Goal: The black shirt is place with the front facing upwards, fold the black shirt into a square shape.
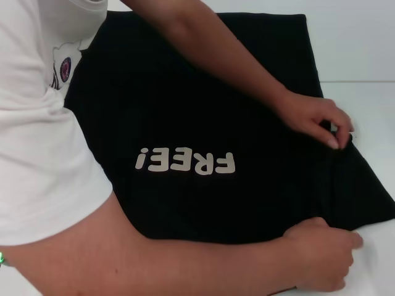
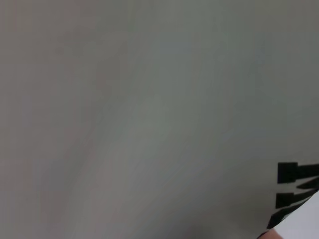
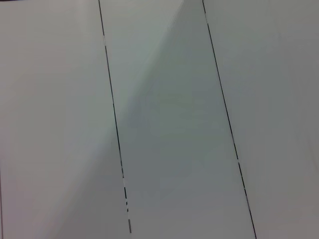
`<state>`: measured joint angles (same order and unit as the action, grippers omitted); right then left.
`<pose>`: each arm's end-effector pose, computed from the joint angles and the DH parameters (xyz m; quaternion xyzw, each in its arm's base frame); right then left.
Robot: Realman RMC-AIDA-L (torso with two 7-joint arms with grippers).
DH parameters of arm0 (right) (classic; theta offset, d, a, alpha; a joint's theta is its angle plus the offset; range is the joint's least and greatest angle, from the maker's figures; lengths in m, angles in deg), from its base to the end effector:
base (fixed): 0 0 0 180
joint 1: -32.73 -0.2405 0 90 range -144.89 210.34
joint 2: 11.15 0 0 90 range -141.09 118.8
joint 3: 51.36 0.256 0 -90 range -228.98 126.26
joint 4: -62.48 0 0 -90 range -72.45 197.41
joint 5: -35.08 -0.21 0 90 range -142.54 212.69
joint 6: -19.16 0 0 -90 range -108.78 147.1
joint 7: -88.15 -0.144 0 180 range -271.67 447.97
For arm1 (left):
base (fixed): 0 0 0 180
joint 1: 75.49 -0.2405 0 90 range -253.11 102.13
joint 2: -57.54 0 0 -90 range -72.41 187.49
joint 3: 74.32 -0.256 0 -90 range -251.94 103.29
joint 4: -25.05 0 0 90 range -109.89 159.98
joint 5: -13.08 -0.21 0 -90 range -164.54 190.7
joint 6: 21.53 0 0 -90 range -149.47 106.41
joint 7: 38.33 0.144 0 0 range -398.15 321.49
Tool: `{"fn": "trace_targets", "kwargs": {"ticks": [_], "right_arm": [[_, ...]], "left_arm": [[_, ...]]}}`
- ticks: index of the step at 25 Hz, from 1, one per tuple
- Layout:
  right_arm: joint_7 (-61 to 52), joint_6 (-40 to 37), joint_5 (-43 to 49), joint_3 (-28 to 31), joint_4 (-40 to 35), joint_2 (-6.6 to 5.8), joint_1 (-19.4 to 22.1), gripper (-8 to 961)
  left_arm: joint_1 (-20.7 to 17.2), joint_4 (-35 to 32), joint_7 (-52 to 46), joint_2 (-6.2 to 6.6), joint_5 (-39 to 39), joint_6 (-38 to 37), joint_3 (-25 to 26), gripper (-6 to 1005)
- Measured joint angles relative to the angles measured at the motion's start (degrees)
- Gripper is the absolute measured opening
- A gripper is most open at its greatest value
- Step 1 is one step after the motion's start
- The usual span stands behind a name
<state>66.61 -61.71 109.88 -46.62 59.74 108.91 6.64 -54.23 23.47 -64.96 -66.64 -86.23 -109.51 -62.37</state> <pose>0.3468 0.3176 0.0482 -0.5768 0.2345 0.3955 0.6752 -0.3185 0.2768 -0.0142 -0.6558 -0.2483 -0.4448 0.5572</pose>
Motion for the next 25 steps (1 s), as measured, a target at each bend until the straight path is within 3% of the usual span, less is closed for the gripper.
{"fn": "trace_targets", "kwargs": {"ticks": [25], "right_arm": [[0.02, 1.05, 0.09, -0.83, 0.10, 0.11, -0.14, 896]], "left_arm": [[-0.10, 0.18, -0.21, -0.09, 0.00, -0.11, 0.00, 937]]}}
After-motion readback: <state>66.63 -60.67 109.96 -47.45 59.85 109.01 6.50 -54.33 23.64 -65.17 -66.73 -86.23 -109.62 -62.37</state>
